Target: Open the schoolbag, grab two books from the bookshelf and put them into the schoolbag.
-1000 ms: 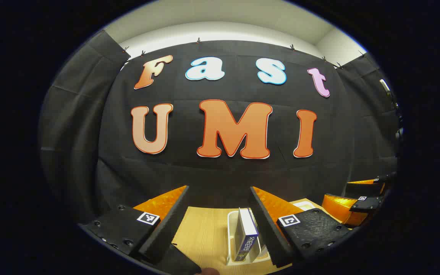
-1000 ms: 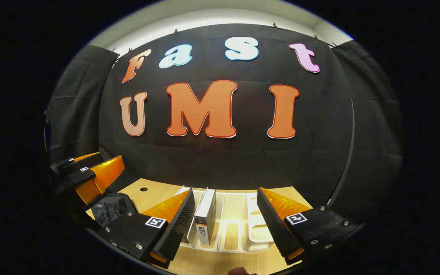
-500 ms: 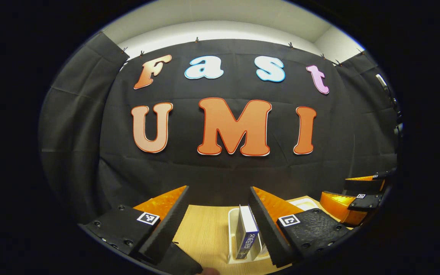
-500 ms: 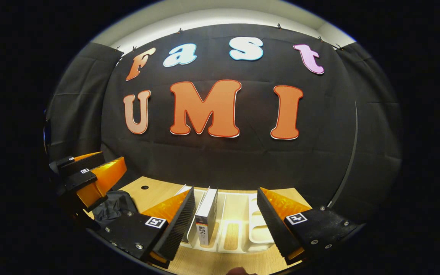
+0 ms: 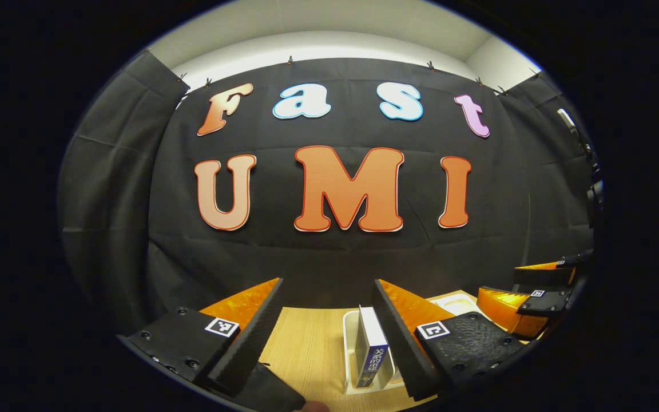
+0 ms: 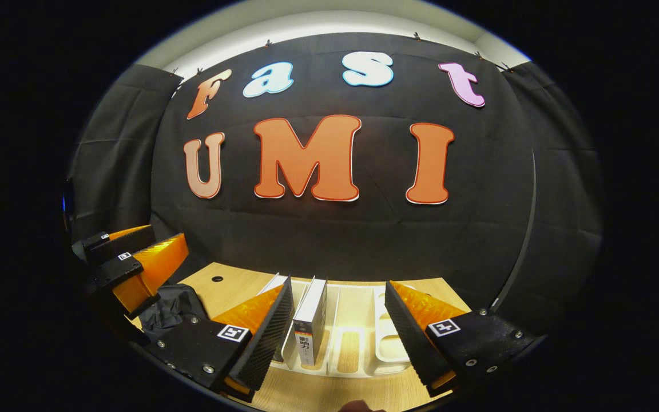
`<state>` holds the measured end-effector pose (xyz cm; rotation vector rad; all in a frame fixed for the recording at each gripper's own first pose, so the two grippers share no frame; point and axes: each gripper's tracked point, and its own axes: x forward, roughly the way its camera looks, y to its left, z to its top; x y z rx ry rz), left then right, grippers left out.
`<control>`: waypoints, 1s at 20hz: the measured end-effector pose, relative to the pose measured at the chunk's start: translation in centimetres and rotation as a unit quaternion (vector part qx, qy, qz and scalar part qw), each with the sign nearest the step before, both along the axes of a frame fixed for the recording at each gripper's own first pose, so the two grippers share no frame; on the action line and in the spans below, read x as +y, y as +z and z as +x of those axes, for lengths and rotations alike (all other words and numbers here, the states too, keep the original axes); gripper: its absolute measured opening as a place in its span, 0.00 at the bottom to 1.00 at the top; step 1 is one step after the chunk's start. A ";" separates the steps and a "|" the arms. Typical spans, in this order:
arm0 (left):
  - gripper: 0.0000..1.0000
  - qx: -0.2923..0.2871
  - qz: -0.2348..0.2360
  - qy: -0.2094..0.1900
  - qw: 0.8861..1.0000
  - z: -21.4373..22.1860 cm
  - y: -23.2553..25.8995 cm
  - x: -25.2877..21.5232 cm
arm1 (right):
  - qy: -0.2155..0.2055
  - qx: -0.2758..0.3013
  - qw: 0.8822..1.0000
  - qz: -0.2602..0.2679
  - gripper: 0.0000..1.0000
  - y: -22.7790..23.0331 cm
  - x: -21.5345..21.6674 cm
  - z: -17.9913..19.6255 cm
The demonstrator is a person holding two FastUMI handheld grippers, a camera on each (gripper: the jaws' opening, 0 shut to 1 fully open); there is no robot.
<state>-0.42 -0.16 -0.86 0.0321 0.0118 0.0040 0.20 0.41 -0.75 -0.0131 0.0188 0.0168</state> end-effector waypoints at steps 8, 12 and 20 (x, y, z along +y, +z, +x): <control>0.95 0.002 0.019 0.005 1.000 0.3 -0.7 0.2 | -0.004 0.006 1.000 0.003 0.98 -0.4 -0.6 0.5; 0.97 0.000 0.049 0.010 0.999 0.2 -1.2 0.5 | -0.005 0.003 1.000 -0.004 0.98 -0.4 -1.1 0.8; 0.96 0.022 0.145 0.017 0.989 0.0 -3.6 1.6 | -0.007 0.000 1.000 -0.014 0.98 -0.4 -2.0 1.6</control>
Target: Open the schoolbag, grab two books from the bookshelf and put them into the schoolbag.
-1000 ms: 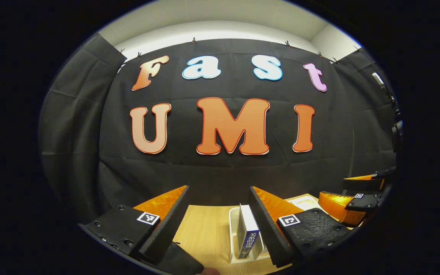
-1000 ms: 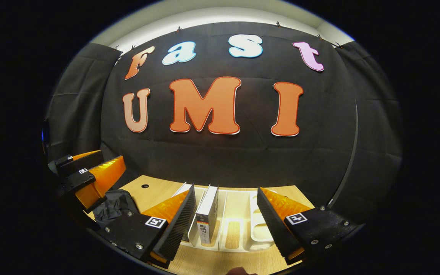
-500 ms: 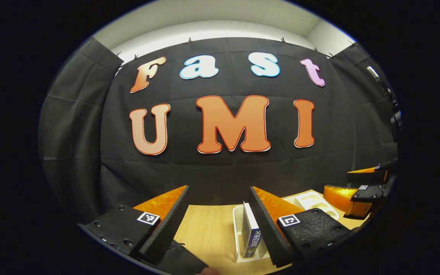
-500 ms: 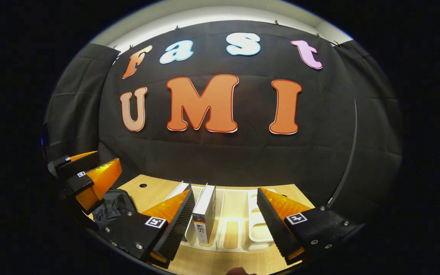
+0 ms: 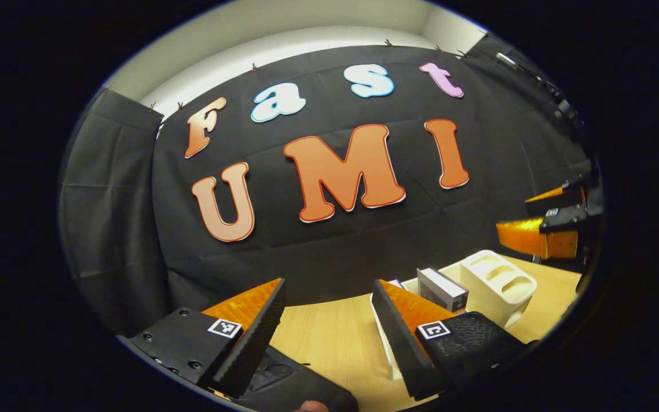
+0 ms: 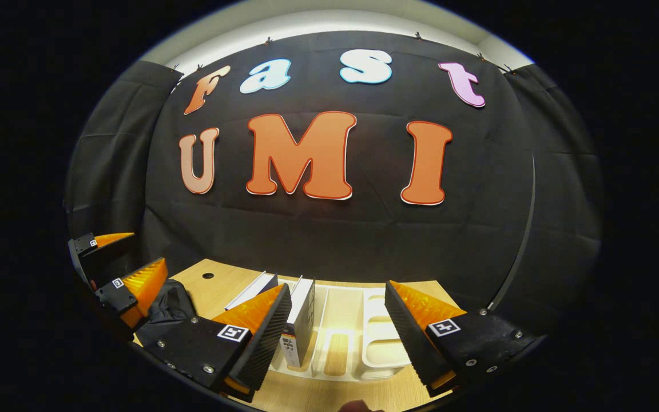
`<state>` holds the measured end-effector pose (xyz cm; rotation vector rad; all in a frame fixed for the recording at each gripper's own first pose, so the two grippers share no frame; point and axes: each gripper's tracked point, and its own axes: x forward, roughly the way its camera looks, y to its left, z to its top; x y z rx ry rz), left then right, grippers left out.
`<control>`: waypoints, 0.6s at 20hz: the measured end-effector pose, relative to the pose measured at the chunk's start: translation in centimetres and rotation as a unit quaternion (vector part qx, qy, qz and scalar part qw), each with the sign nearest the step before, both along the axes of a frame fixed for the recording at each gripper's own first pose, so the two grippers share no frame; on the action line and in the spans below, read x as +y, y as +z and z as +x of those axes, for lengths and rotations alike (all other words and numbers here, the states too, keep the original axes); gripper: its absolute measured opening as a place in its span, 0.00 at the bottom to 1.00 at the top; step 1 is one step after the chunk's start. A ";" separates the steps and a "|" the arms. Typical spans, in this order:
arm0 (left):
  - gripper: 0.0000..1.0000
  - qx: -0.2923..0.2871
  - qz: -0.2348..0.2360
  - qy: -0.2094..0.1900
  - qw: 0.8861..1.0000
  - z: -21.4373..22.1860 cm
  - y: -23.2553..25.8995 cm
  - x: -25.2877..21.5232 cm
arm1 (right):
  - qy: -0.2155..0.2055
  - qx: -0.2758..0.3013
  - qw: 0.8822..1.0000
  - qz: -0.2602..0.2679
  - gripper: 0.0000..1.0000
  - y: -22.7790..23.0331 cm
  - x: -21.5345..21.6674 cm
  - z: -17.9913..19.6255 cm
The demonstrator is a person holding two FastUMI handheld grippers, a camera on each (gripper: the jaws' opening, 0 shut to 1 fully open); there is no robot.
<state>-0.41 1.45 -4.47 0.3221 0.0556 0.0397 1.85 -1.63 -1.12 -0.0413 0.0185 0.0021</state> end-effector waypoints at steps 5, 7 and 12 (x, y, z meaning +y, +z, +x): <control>0.99 0.025 0.058 -0.004 0.998 -2.8 -3.9 -0.1 | 0.005 -0.001 1.000 -0.001 0.98 0.0 0.0 0.1; 0.99 0.042 0.080 -0.007 0.996 -3.3 -5.7 -0.1 | 0.008 -0.004 1.000 -0.003 0.98 0.1 0.0 0.3; 0.98 0.095 0.157 -0.006 0.983 -5.4 -11.5 0.7 | 0.017 -0.006 1.000 -0.006 0.98 0.3 0.2 0.1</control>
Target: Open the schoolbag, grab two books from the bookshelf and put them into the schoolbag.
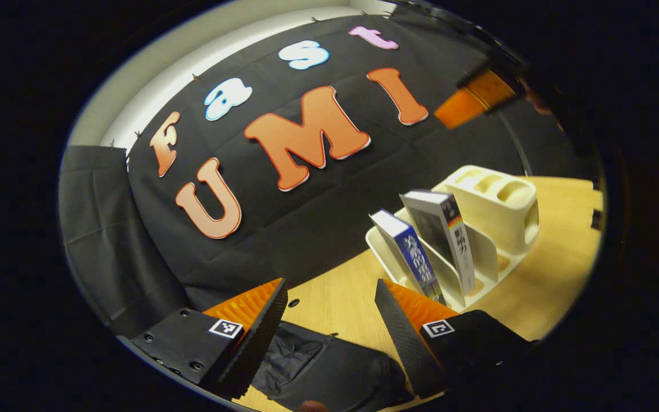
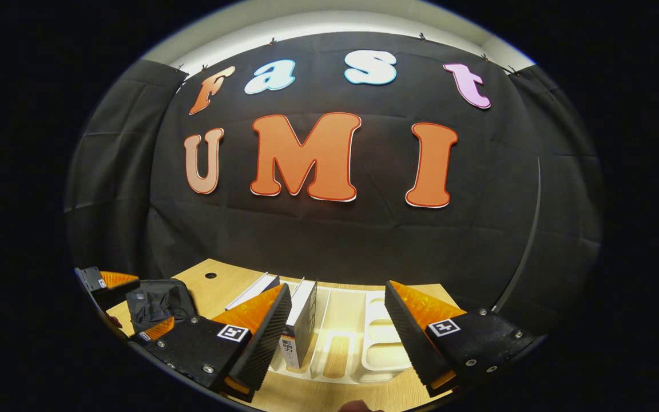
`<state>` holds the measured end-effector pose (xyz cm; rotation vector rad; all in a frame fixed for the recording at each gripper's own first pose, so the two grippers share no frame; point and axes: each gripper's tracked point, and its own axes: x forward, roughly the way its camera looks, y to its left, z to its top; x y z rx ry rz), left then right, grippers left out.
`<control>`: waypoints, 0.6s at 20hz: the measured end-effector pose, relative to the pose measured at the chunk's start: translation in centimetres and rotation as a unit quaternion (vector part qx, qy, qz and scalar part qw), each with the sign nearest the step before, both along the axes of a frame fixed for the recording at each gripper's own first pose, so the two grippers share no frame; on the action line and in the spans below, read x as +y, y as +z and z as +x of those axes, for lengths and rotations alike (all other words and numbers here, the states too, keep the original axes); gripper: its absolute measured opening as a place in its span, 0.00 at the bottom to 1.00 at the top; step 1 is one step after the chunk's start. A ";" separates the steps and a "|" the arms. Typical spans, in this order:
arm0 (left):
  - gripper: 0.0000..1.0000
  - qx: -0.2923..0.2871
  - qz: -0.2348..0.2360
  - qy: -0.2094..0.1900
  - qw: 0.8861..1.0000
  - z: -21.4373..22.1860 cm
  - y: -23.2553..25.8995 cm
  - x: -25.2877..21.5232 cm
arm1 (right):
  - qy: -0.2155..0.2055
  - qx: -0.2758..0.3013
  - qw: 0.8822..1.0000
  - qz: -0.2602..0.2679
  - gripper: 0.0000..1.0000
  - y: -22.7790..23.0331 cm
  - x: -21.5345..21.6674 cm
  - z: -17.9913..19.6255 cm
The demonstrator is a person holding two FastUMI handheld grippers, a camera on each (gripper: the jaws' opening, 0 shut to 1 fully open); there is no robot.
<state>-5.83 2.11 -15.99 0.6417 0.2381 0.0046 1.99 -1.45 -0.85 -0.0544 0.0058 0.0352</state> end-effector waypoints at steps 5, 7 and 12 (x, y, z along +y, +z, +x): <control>0.98 0.046 0.068 0.013 0.997 -1.9 -5.3 1.7 | 0.003 0.002 1.000 -0.004 0.98 -0.4 -0.5 -0.1; 0.98 0.058 0.093 0.013 0.994 -2.5 -6.9 2.1 | 0.006 0.005 1.000 0.001 0.98 -0.3 -0.6 -0.1; 0.98 0.101 0.135 0.023 0.985 -4.5 -11.9 3.4 | 0.007 -0.002 1.000 -0.003 0.98 0.1 -0.9 -0.1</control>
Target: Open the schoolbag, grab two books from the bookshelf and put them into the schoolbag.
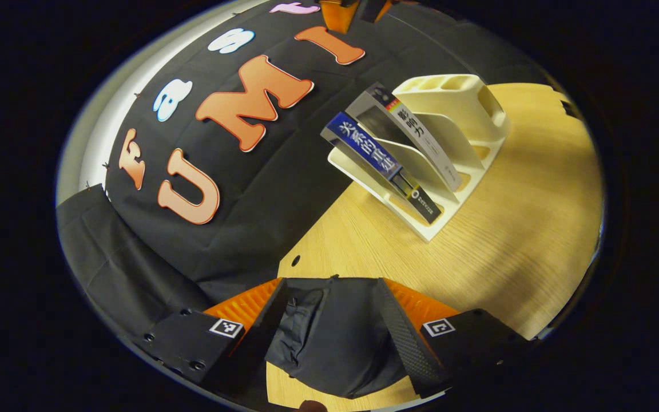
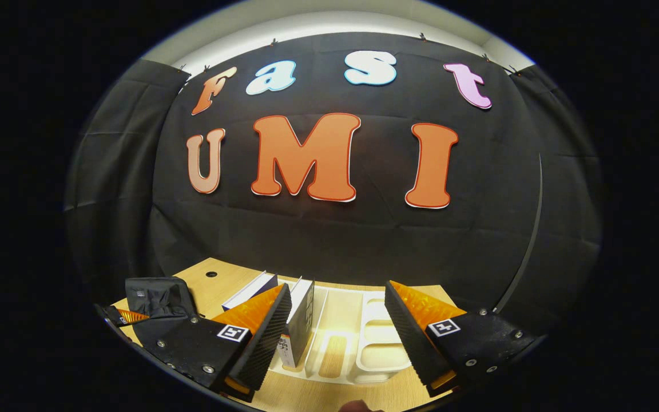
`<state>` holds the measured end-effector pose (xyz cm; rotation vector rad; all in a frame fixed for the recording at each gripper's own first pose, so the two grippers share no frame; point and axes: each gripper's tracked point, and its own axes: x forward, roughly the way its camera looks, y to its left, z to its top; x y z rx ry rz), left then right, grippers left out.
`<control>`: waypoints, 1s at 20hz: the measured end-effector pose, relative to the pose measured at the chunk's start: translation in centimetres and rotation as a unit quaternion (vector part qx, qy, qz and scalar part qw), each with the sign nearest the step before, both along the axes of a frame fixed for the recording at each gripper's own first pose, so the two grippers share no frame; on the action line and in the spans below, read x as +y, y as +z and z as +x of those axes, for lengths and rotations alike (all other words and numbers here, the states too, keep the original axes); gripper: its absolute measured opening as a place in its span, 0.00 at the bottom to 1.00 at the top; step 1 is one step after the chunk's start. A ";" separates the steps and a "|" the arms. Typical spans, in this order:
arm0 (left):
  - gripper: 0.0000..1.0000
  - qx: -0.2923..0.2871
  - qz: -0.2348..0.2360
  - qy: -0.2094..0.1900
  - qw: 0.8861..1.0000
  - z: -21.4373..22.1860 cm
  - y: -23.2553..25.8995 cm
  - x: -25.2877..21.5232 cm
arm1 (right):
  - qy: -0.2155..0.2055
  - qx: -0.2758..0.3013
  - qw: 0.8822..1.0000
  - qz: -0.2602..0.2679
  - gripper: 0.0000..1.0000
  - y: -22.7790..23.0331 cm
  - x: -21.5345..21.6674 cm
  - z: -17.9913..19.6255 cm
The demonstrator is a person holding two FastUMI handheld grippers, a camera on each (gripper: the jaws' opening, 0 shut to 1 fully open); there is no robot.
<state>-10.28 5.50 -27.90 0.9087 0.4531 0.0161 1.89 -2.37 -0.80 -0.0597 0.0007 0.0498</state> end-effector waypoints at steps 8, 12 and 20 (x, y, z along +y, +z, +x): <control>0.98 0.049 0.047 0.030 0.997 -2.2 -4.7 2.2 | 0.003 0.002 1.000 -0.005 0.98 -0.4 -0.5 0.4; 0.98 0.056 0.065 0.057 0.995 -2.5 -5.5 3.5 | 0.009 0.001 1.000 -0.005 0.98 -0.3 -0.7 0.5; 0.98 0.046 0.102 0.117 0.987 -2.3 -6.4 6.3 | 0.034 -0.001 0.999 -0.011 0.98 -0.3 -0.8 0.4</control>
